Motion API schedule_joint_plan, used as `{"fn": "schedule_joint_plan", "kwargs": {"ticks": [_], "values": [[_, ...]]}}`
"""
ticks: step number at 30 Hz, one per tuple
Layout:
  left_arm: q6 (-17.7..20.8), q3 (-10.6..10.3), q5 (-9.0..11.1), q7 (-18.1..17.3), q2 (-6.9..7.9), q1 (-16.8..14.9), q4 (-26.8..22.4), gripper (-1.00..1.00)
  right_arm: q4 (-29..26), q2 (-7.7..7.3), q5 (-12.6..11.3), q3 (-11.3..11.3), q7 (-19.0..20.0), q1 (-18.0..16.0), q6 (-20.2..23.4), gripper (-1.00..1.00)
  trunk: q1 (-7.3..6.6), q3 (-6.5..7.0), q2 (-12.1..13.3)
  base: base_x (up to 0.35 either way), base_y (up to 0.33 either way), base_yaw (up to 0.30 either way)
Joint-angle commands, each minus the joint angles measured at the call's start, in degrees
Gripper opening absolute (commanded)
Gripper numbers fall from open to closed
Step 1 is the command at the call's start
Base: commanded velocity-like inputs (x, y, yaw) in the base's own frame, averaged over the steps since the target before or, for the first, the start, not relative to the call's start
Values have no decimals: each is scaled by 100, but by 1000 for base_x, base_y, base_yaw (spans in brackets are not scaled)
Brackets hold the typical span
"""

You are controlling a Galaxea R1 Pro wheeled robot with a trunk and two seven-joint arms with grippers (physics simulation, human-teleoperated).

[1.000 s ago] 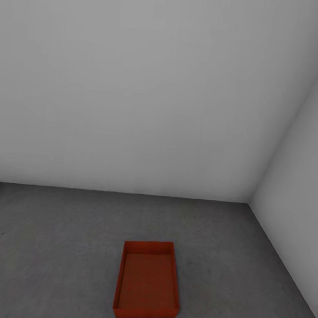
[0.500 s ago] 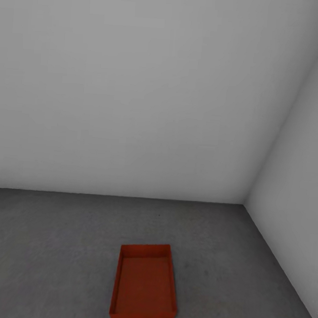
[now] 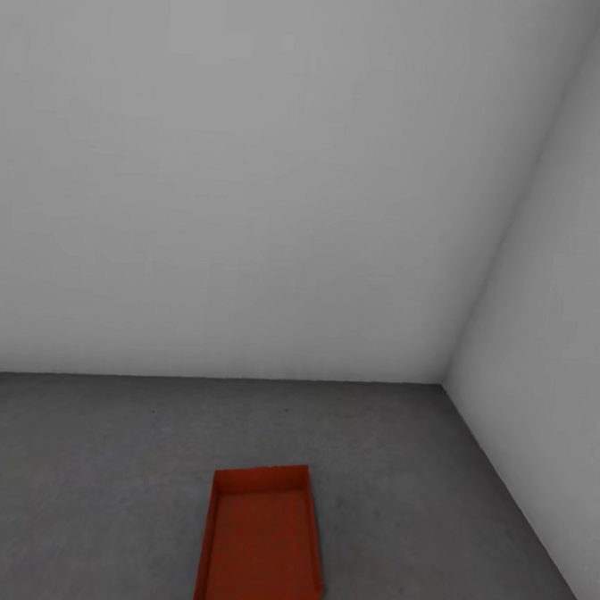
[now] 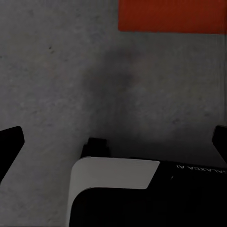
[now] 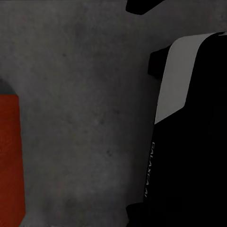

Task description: Move the two storage containers from the living room to the garage. In the garage, place one container on the floor and stack the other container on top of it (either order is fine).

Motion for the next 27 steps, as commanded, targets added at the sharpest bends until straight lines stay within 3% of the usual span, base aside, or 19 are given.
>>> {"fn": "schedule_joint_plan", "kwargs": {"ticks": [1,27], "values": [[10,35,49,-25,4,-2,-2,100,18,0,-60,34,47,-7,-30,100,0,3,-3,0,0,-158],[-64,35,55,-37,25,-2,-2,100,18,-189,-69,32,325,441,-29,100,0,184,-3,0,0,-143]]}}
